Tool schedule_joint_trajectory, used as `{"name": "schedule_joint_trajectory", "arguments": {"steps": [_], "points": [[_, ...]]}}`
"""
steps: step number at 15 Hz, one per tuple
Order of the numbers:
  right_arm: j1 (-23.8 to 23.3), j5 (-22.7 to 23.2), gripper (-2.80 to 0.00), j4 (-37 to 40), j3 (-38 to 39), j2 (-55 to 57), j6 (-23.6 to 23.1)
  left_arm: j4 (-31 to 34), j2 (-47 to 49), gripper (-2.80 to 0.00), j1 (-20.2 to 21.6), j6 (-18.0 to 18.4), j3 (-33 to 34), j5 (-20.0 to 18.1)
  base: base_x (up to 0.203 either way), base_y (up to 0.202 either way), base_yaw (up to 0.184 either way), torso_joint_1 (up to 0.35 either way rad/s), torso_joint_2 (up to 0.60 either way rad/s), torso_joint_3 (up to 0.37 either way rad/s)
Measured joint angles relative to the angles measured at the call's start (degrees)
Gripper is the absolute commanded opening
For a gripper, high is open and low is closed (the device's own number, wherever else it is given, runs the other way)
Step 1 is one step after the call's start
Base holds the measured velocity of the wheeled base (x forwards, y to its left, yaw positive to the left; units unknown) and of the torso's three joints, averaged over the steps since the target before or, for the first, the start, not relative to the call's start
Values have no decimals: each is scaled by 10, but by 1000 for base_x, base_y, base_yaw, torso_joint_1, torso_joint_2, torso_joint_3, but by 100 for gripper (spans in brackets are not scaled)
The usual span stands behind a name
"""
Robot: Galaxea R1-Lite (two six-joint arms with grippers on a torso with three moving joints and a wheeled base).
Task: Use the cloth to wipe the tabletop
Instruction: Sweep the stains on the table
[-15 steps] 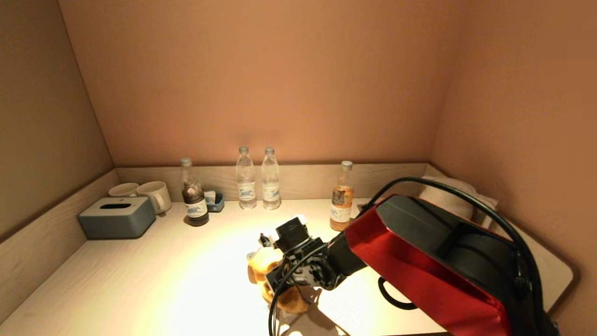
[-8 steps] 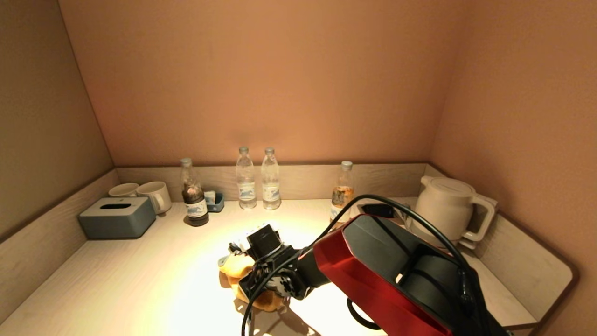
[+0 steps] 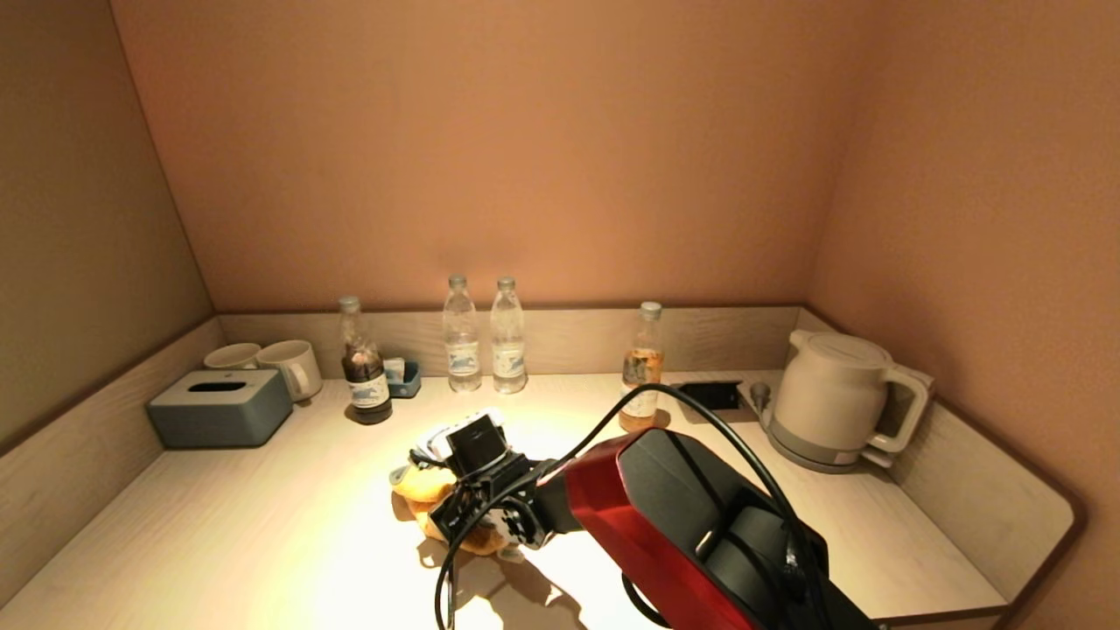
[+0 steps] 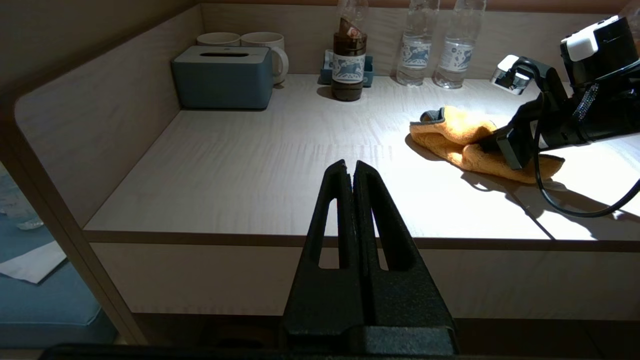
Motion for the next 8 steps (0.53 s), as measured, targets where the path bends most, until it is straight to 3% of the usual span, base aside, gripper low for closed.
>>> {"name": "schedule_joint_trajectory", "arguments": {"steps": [5,8], "points": [[-32,-15,-280,-21,-7,15,-37,0,0,-280,0,0,0,0,0,0,0,0,0,0],[-98,-28,-280,-20,-6,17,-42,0,0,-280,0,0,0,0,0,0,0,0,0,0]]}}
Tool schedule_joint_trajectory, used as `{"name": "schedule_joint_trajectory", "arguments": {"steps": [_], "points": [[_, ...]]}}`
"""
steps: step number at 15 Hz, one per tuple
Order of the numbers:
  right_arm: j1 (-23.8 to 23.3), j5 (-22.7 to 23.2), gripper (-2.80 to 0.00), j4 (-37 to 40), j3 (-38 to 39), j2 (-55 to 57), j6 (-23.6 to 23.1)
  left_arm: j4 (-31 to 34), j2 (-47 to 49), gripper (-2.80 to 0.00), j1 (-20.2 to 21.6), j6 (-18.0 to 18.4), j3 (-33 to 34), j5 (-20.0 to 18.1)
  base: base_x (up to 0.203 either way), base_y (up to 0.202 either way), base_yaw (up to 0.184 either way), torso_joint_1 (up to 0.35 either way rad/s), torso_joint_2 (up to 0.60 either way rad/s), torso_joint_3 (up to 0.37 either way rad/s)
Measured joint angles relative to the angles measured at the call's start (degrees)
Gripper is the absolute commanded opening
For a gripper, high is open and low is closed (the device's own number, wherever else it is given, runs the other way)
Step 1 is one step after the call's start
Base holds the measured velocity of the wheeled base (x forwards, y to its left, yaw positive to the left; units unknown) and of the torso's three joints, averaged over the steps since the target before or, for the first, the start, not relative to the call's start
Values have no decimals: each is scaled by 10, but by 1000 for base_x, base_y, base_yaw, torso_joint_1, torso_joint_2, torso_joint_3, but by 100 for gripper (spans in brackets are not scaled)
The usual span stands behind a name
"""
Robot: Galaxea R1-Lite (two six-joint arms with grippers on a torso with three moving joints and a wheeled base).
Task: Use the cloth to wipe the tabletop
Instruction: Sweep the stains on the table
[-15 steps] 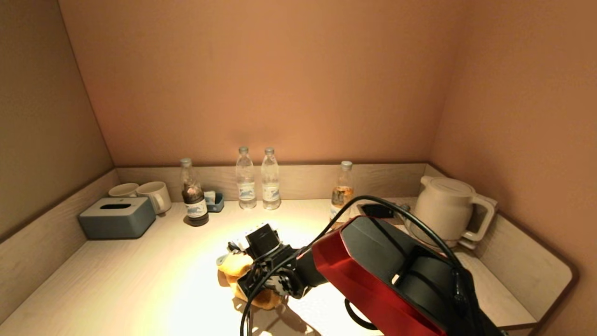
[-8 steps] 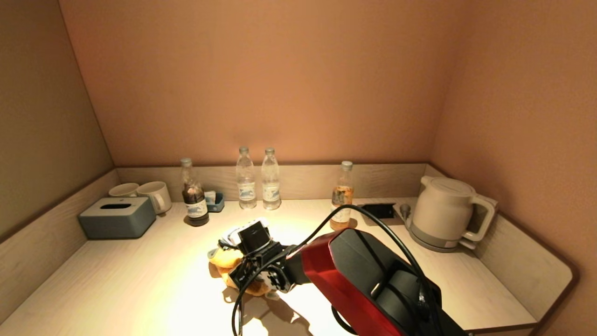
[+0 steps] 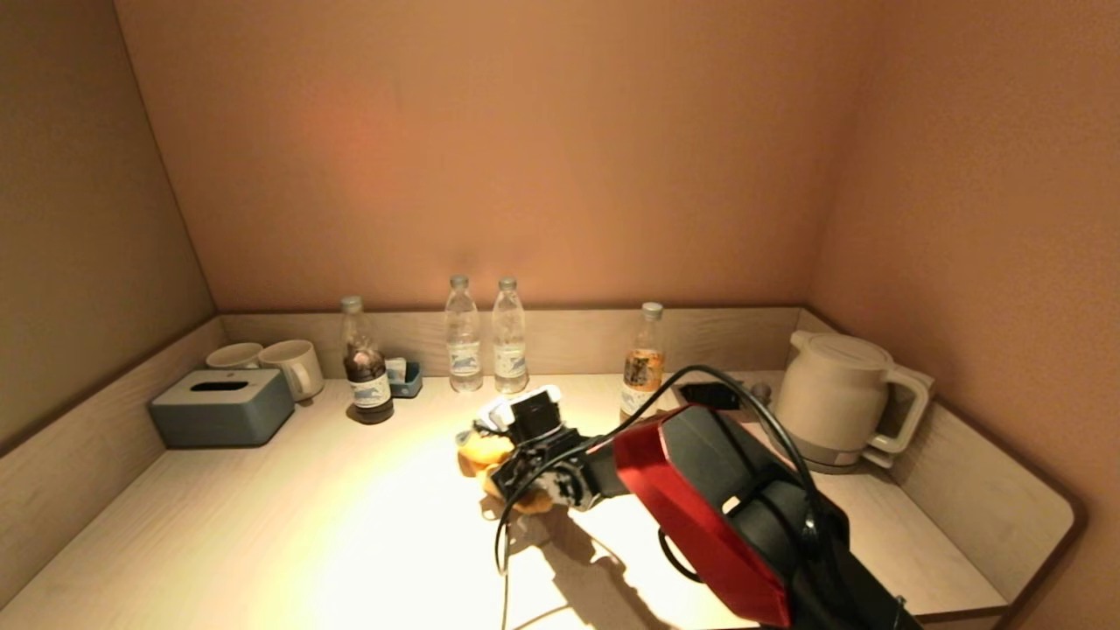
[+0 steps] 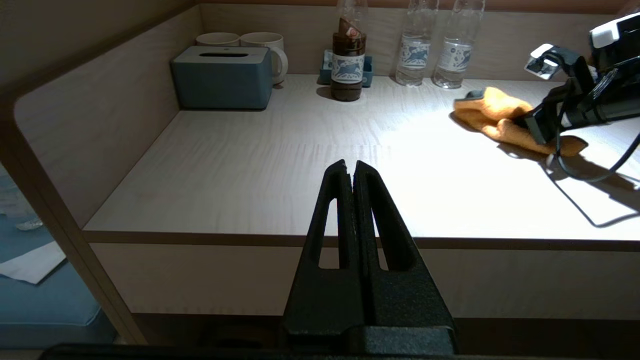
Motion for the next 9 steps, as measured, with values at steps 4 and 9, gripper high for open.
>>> {"name": "schedule_joint_trajectory", "arguments": {"steps": [4,9], "points": [[-48,-18,-280,1,40,-23,10,0,0,-280,-1,0,0,0,0,0,0,0,0,0],[-59,-31,-280,-12,160,-99,19,0,0,-280,0,0,0,0,0,0,0,0,0,0]]}}
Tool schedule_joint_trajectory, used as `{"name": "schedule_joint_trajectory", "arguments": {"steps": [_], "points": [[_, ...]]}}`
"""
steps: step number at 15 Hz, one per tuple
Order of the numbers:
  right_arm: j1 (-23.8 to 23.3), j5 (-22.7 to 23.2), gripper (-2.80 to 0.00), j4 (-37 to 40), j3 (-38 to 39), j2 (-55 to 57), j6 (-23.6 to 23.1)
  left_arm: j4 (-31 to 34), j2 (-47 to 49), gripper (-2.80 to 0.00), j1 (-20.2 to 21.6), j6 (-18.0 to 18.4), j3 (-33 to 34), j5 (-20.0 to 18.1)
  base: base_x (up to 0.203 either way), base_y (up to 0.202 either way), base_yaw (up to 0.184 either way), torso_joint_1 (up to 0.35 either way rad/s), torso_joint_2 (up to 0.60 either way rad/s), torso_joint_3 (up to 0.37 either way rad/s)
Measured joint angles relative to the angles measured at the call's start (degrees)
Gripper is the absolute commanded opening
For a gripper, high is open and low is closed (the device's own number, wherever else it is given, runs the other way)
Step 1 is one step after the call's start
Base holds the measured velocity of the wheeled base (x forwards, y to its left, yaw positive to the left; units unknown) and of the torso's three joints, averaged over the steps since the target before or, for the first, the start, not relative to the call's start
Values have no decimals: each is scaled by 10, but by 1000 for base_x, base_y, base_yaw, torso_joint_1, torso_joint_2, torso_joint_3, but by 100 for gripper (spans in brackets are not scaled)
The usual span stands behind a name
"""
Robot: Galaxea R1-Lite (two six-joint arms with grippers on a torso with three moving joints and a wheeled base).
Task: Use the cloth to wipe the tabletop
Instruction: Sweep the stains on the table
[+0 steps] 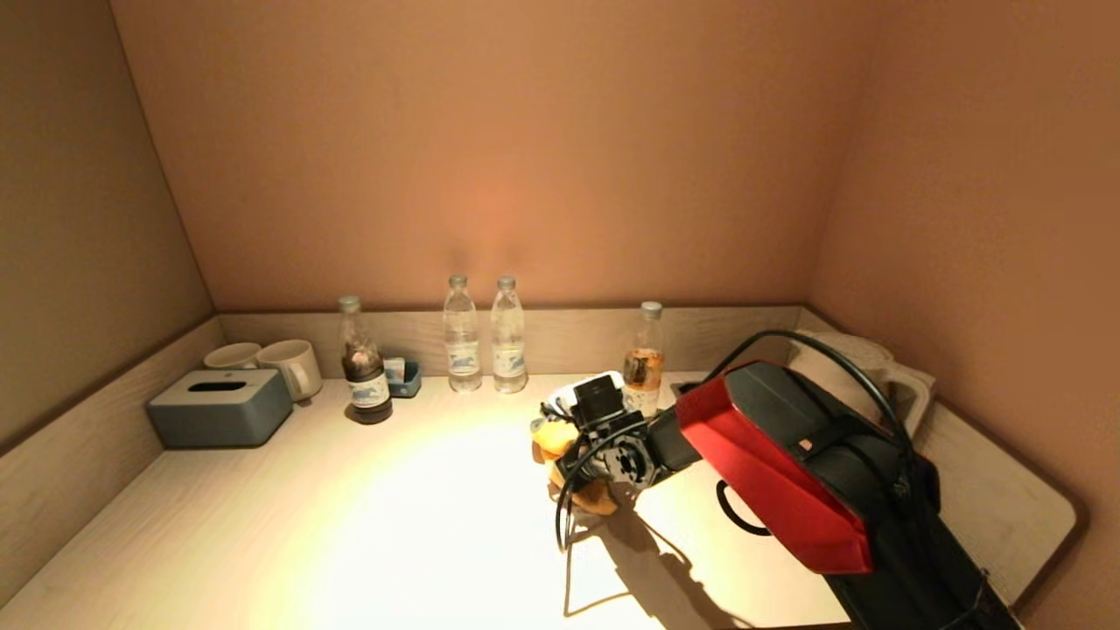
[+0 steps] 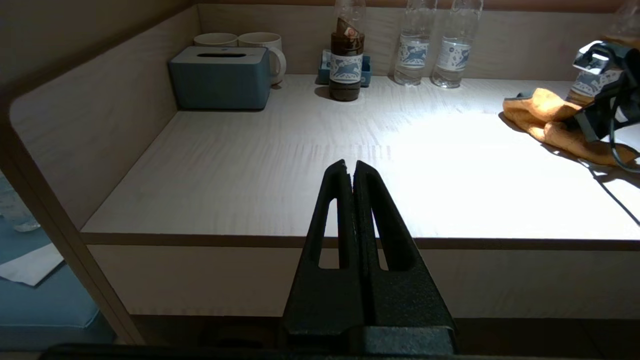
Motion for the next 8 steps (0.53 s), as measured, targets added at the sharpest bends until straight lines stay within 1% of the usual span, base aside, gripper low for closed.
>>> {"name": "schedule_joint_trajectory", "arguments": {"steps": [4,6,8], "points": [[4,2,-280,-29,76,-53,2,0,0,-280,0,0,0,0,0,0,0,0,0,0],[27,4,-280,-48,139,-75,4,0,0,-280,0,0,0,0,0,0,0,0,0,0],[62,6,-280,-75,183,-90,6,0,0,-280,1,0,0,0,0,0,0,0,0,0]]}}
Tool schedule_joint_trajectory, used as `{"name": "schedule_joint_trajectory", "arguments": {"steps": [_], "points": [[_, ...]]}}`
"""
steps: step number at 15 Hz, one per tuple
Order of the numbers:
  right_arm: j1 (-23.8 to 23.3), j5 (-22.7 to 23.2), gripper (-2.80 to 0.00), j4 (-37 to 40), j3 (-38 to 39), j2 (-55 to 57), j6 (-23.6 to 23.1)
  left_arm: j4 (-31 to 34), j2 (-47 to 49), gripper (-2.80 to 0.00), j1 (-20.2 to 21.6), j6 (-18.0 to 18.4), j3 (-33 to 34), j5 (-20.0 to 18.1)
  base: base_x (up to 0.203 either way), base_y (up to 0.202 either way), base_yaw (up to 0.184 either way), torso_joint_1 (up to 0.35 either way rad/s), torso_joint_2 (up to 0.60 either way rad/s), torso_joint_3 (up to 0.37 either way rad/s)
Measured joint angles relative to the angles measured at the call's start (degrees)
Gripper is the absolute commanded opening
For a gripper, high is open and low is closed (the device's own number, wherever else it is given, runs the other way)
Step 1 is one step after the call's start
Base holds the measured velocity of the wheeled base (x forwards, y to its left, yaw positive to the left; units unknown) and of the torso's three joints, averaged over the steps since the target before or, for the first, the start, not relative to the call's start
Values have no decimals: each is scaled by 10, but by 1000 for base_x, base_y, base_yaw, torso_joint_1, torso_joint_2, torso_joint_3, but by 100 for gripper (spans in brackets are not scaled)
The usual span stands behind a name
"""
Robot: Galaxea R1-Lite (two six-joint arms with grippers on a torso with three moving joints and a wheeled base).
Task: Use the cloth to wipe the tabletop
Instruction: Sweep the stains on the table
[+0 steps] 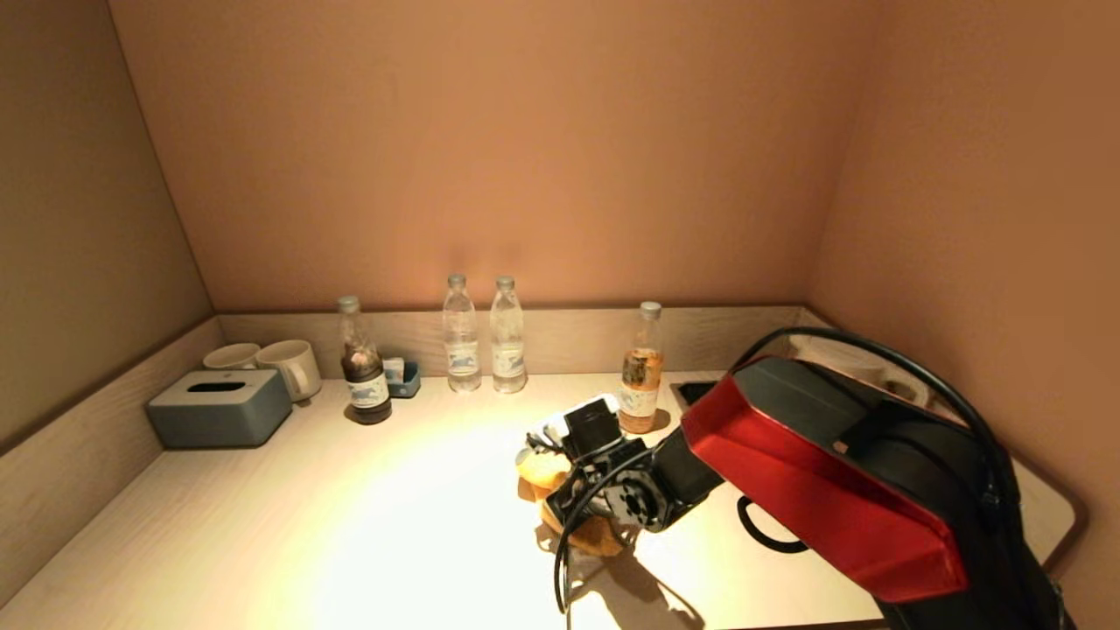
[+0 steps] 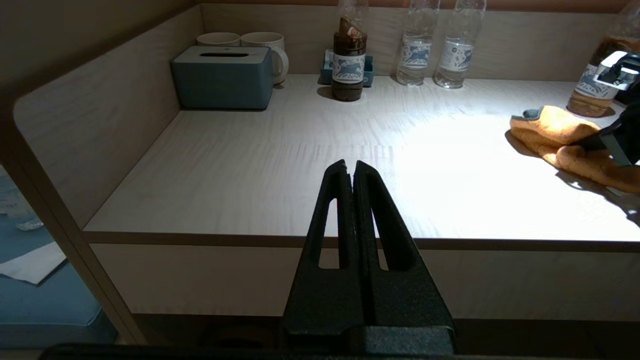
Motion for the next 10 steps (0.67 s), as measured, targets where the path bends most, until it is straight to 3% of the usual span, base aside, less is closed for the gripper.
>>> {"name": "schedule_joint_trajectory", "arguments": {"steps": [7,10], "points": [[92,3,-280,-45,19,-1,8,0,0,-280,0,0,0,0,0,0,0,0,0,0],[111,2,-280,-45,16,5,10,0,0,-280,0,0,0,0,0,0,0,0,0,0]]}}
